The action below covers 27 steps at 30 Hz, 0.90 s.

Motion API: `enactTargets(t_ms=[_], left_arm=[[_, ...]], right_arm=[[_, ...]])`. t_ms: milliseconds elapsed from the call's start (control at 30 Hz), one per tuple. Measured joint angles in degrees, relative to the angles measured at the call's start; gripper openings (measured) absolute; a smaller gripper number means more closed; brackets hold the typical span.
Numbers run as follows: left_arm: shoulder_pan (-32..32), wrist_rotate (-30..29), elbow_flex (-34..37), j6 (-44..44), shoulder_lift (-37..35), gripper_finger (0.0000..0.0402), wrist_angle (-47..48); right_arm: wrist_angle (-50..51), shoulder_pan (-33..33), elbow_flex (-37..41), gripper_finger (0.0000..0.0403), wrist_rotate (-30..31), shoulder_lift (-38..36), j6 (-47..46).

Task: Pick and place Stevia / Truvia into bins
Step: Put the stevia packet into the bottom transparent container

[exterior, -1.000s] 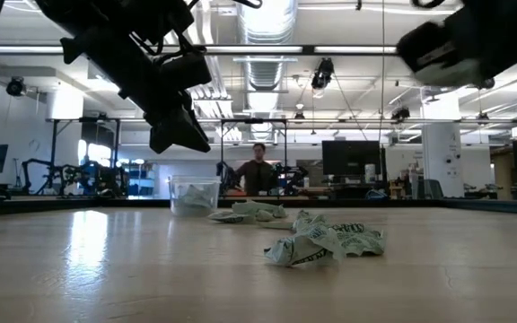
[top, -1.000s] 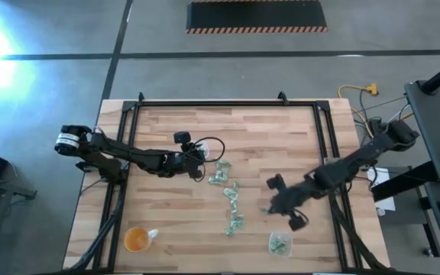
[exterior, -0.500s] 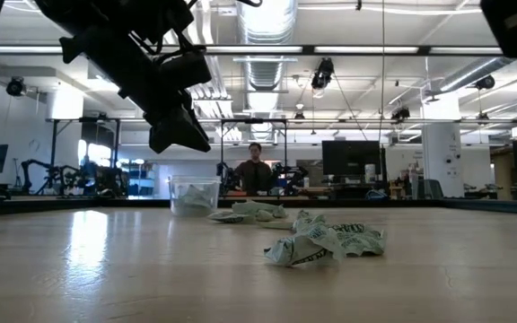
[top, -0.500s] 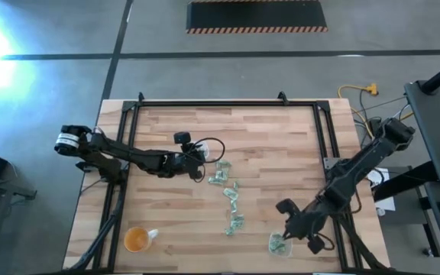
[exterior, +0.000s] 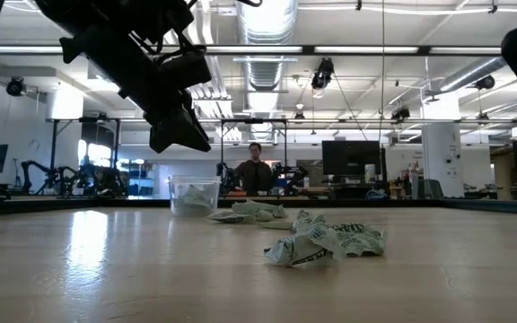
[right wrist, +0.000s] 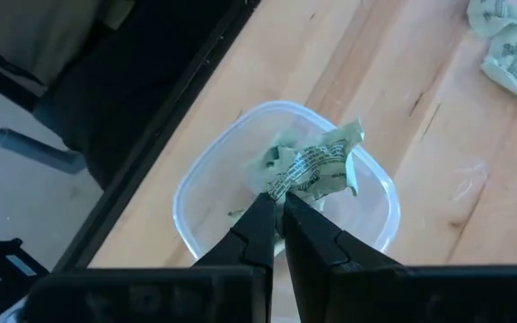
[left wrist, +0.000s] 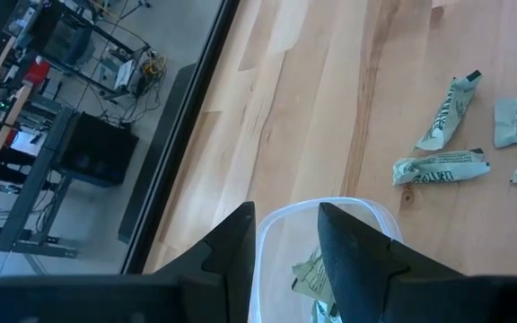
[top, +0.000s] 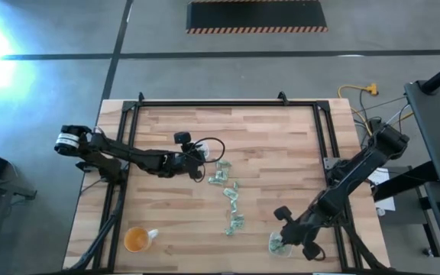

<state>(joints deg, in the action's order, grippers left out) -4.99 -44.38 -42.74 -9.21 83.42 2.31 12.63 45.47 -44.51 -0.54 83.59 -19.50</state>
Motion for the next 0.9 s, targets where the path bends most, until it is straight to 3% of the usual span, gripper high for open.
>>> enactTargets(t_ms=[400,900], left_arm=[[0.0,0.0,0.0,0.0,0.0,0.0107,-0.1],[0.0,0.0,0.0,0.0,0.0,0.0107,-0.2]], right_arm=[[-0.5,0.9,-0.1,0.0013,0.1,-0.2,-3.2],[-3.1,2.0,-0.1,0.0013,0.7,-0.2,0.2]])
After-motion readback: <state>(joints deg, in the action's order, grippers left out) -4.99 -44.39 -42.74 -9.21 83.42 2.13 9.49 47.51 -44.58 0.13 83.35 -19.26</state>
